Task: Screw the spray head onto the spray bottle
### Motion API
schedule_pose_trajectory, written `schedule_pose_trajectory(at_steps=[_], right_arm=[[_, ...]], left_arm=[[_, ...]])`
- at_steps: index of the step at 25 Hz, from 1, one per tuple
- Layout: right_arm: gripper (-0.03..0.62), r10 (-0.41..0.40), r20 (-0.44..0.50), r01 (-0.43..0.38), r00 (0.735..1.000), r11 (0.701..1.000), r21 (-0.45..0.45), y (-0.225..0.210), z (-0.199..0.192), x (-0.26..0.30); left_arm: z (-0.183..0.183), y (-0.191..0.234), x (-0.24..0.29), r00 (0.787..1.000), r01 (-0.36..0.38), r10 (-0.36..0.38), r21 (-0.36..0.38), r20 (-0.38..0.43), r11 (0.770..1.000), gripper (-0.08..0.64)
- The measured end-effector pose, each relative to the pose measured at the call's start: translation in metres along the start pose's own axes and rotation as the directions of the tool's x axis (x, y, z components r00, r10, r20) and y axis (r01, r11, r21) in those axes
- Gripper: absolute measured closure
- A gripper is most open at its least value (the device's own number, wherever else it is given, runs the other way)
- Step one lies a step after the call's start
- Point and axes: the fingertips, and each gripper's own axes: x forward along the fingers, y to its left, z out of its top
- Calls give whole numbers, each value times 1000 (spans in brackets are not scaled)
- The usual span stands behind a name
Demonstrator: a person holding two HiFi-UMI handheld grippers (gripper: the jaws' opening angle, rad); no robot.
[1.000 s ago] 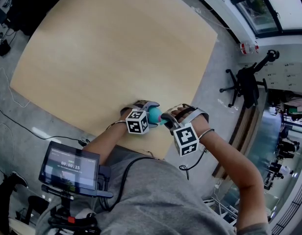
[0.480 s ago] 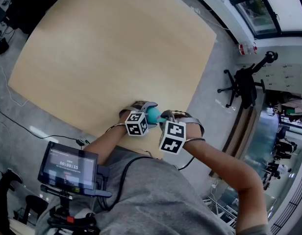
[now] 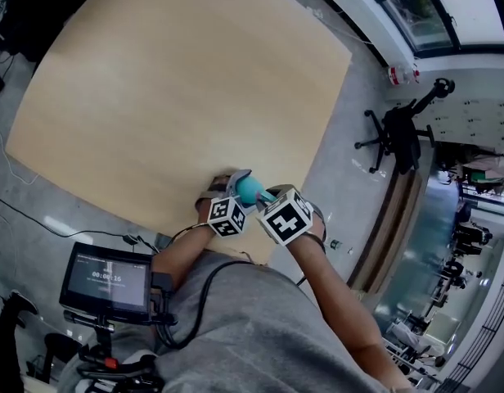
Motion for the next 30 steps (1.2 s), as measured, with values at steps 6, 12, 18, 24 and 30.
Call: schedule_pose_trajectory(at_steps=[6, 12, 18, 24, 30], right_arm=[[472, 66, 52, -65, 996, 998, -19, -2, 2, -16], [462, 106, 43, -97, 993, 981, -168, -6, -4, -49], [462, 74, 131, 44, 989, 692, -720, -13, 14, -95], [462, 58, 253, 259, 966, -223, -940, 3, 2, -61], [462, 117, 150, 187, 982, -442, -877, 14, -18, -39]], left_arm=[[3, -3, 4, 1000, 12, -12, 4, 3, 1000, 153], [4, -6, 6, 999, 35, -35, 14, 0, 999, 153], [4, -11, 5, 995, 102, -102, 41, -5, 994, 153], [-5, -22, 1, 973, 233, -232, 95, -22, 968, 153], [-9, -20, 0, 963, 269, -267, 110, -29, 957, 153]])
